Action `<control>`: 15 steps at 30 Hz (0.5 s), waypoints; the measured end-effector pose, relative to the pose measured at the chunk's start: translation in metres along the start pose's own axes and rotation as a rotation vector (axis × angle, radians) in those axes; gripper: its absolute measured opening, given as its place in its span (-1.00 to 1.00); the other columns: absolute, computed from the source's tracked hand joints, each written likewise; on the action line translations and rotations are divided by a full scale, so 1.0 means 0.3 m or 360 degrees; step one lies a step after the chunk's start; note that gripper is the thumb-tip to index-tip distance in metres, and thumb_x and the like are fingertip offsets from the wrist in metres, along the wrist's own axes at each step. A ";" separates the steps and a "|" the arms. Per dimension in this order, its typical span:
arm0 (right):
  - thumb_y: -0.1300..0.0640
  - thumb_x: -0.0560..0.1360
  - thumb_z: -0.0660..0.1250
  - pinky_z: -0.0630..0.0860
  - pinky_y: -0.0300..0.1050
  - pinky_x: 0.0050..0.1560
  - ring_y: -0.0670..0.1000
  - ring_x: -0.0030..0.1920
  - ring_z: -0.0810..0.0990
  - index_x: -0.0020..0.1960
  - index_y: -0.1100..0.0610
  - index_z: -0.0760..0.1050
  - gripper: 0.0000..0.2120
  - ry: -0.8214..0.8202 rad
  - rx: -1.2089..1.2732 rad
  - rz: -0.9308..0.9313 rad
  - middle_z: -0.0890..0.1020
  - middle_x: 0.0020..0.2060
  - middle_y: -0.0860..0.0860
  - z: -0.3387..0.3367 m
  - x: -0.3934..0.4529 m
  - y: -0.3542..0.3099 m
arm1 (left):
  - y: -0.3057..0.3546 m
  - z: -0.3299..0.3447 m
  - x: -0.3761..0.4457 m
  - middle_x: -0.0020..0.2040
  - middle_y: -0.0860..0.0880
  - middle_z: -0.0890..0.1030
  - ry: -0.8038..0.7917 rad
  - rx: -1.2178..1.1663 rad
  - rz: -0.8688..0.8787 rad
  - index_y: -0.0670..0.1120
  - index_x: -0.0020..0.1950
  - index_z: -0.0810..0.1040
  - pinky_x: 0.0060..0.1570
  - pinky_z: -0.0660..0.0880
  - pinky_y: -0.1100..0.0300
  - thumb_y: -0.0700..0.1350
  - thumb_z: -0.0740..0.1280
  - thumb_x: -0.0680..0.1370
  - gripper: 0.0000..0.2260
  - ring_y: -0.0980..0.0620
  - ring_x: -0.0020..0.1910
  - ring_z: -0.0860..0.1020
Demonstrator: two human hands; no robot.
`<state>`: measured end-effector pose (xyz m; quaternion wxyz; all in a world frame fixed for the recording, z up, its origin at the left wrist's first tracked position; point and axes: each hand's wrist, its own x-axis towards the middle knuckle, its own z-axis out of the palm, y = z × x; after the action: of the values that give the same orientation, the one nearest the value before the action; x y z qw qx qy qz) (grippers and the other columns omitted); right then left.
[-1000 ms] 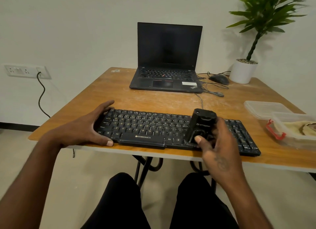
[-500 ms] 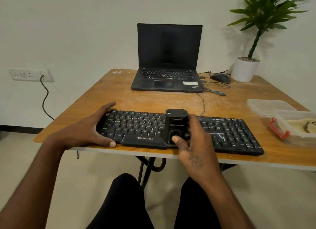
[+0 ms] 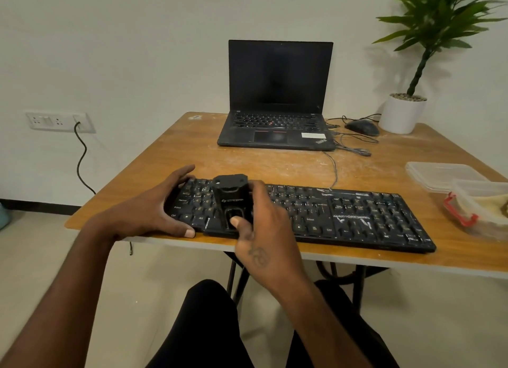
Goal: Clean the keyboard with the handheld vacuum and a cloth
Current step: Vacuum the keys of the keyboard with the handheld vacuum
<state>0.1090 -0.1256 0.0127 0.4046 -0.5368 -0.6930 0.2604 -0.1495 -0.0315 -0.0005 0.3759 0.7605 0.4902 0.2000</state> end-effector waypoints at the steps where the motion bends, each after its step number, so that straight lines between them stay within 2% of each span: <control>1: 0.31 0.58 0.34 0.44 -0.43 -0.20 -0.18 0.05 0.53 0.34 -0.09 0.29 -0.52 -0.0020 0.0012 0.0008 0.56 0.08 -0.09 -0.015 -0.003 0.003 | -0.002 0.000 0.001 0.57 0.26 0.25 0.0001 -0.0001 0.0000 0.54 0.57 0.00 0.18 0.43 0.38 0.17 0.71 0.20 0.17 0.40 0.38 0.36; 4: 0.41 0.54 0.34 0.51 -0.43 -0.27 -0.23 -0.04 0.59 0.26 -0.08 0.34 -0.51 0.0026 0.0066 0.0037 0.61 0.02 -0.09 -0.095 -0.022 0.041 | -0.008 0.000 0.002 0.55 0.27 0.25 0.0000 0.0003 -0.0005 0.52 0.58 -0.02 0.16 0.42 0.42 0.15 0.70 0.22 0.17 0.44 0.36 0.35; 6: 0.39 0.54 0.36 0.50 -0.43 -0.29 -0.25 -0.07 0.59 0.22 -0.05 0.35 -0.56 0.0141 0.0038 0.0040 0.62 -0.03 -0.09 -0.141 -0.032 0.067 | -0.010 0.000 0.004 0.56 0.26 0.24 0.0000 0.0006 0.0002 0.52 0.57 -0.02 0.17 0.41 0.41 0.16 0.71 0.22 0.17 0.44 0.37 0.33; 9: 0.36 0.54 0.36 0.52 -0.45 -0.24 -0.21 -0.05 0.59 0.28 -0.03 0.35 -0.55 0.0180 -0.0018 0.0050 0.60 0.00 -0.10 -0.126 -0.023 0.055 | -0.007 -0.003 0.008 0.56 0.26 0.24 0.0001 0.0019 0.0010 0.53 0.57 -0.02 0.19 0.41 0.41 0.17 0.71 0.21 0.18 0.43 0.38 0.32; 11: 0.33 0.55 0.36 0.59 -0.34 -0.10 -0.12 0.08 0.58 0.35 -0.05 0.31 -0.50 0.0086 -0.0023 0.0072 0.57 0.12 -0.07 -0.063 -0.007 0.016 | -0.009 -0.004 0.010 0.57 0.25 0.24 -0.0002 0.0023 0.0015 0.51 0.58 -0.02 0.19 0.42 0.39 0.14 0.72 0.24 0.17 0.39 0.40 0.34; 13: 0.29 0.54 0.38 0.62 -0.12 0.11 -0.05 0.18 0.54 0.39 -0.08 0.27 -0.46 0.0002 -0.0009 0.0063 0.54 0.20 -0.05 0.012 0.009 -0.025 | -0.013 -0.001 0.009 0.58 0.22 0.26 0.0001 0.0014 0.0018 0.49 0.59 0.00 0.22 0.44 0.35 0.06 0.73 0.28 0.16 0.31 0.42 0.38; 15: 0.29 0.53 0.39 0.60 -0.01 0.18 -0.03 0.19 0.52 0.40 -0.09 0.26 -0.42 -0.0056 -0.0013 0.0008 0.52 0.20 -0.04 0.063 0.018 -0.055 | -0.016 0.003 0.009 0.56 0.21 0.30 0.0019 0.0014 0.0021 0.48 0.60 0.01 0.24 0.45 0.31 0.01 0.73 0.29 0.16 0.24 0.41 0.42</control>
<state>0.0839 -0.1237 0.0172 0.3895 -0.5355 -0.6998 0.2680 -0.1506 -0.0282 -0.0048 0.3682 0.7643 0.4882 0.2049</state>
